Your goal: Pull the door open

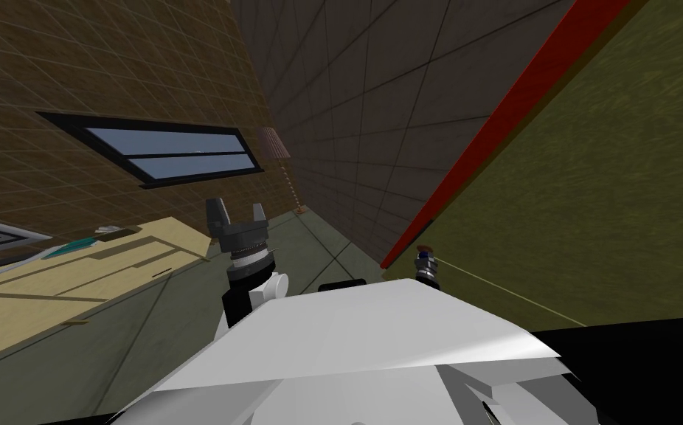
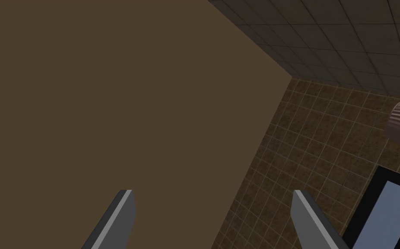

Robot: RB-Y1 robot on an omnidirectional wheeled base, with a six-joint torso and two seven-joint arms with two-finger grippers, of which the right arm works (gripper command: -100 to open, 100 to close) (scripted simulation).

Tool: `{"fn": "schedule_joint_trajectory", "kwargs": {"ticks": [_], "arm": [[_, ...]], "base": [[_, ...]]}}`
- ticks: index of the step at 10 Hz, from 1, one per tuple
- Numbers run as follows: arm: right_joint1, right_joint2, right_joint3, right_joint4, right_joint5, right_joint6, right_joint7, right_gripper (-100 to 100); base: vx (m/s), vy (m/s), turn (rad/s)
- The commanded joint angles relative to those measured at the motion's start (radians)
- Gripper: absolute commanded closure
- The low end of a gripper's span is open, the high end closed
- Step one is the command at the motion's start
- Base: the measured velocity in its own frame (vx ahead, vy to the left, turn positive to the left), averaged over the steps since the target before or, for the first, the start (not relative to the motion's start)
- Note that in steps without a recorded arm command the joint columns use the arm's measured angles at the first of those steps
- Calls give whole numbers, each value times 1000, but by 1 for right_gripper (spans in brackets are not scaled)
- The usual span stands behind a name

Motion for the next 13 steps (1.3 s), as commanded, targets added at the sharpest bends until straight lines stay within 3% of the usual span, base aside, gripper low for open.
{"fn": "schedule_joint_trajectory", "kwargs": {"ticks": [1,6,13], "arm": [[-4,4,-3,-1,5,4,-50,100],[-11,8,-7,-1,13,8,-152,100],[-28,16,-18,0,31,18,-339,100]], "base": [[-37,6,16],[-25,1,7],[-30,2,9]]}}
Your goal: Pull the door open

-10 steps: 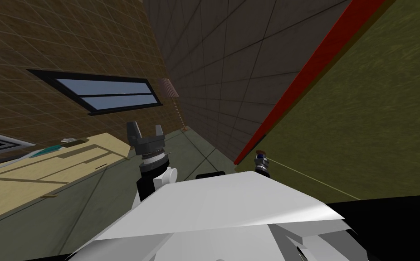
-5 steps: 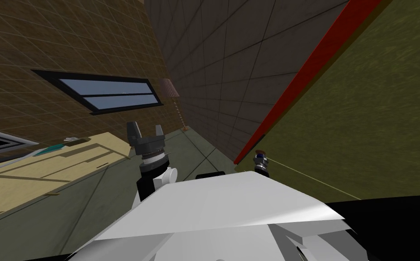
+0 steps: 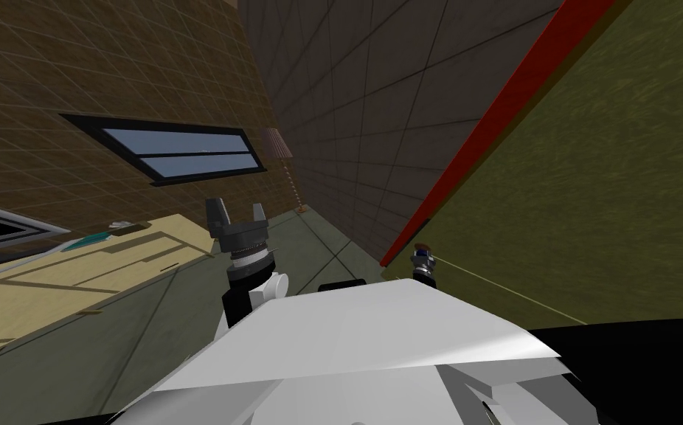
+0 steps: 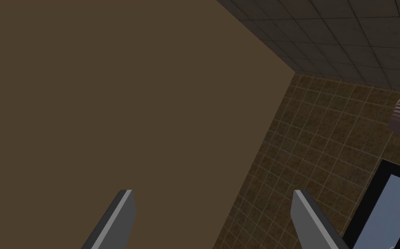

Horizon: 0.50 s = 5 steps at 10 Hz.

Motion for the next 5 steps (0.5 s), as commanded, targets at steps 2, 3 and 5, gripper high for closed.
{"fn": "schedule_joint_trajectory", "kwargs": {"ticks": [2,3,5], "arm": [[-3,5,-3,1,5,5,-73,100],[-3,5,-3,1,5,5,-81,100],[-9,8,-6,1,12,8,-145,100]], "base": [[-28,0,8],[-16,0,4],[-28,3,9]]}}
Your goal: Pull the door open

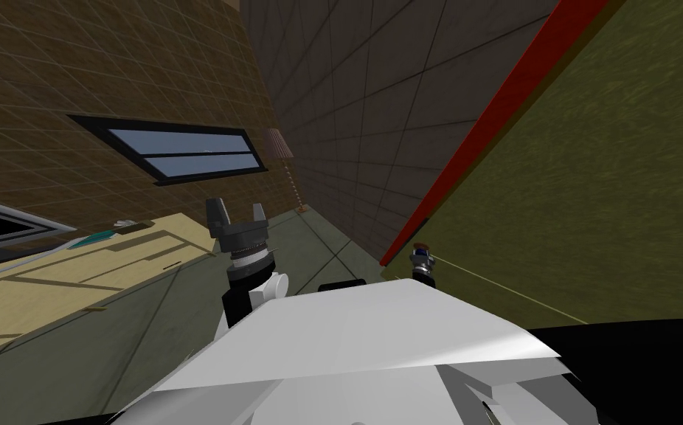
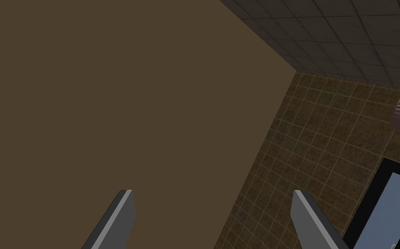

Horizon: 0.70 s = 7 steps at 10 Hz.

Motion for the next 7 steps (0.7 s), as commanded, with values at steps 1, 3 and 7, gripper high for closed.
{"fn": "schedule_joint_trajectory", "kwargs": {"ticks": [1,3,7], "arm": [[-2,3,0,5,2,2,-38,100],[-5,5,-2,5,5,3,-77,100],[-14,9,-7,6,15,9,-190,100]], "base": [[-27,0,9],[-21,0,6],[-30,1,8]]}}
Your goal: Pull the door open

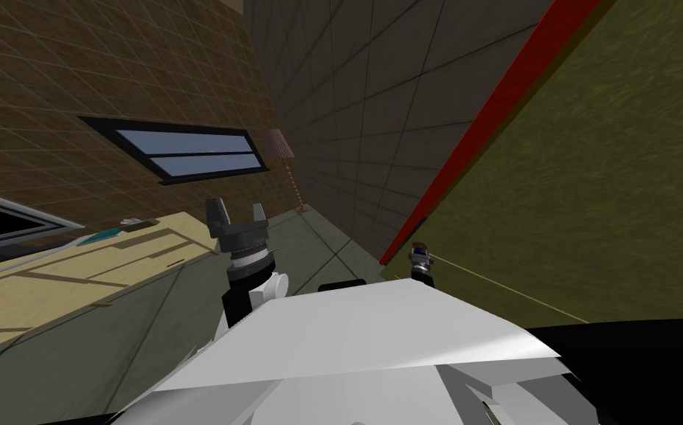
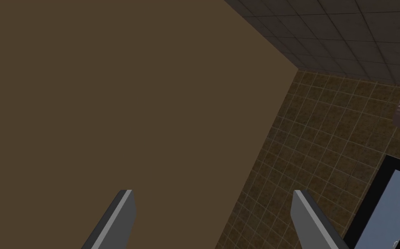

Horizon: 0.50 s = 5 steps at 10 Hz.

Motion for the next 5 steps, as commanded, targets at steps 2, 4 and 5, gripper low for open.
{"fn": "schedule_joint_trajectory", "kwargs": {"ticks": [2,4,5], "arm": [[-2,5,-2,2,4,4,-64,100],[-5,6,-3,2,7,6,-98,100],[-7,7,-5,2,10,7,-131,100]], "base": [[-21,1,6],[-27,1,7],[-23,-1,8]]}}
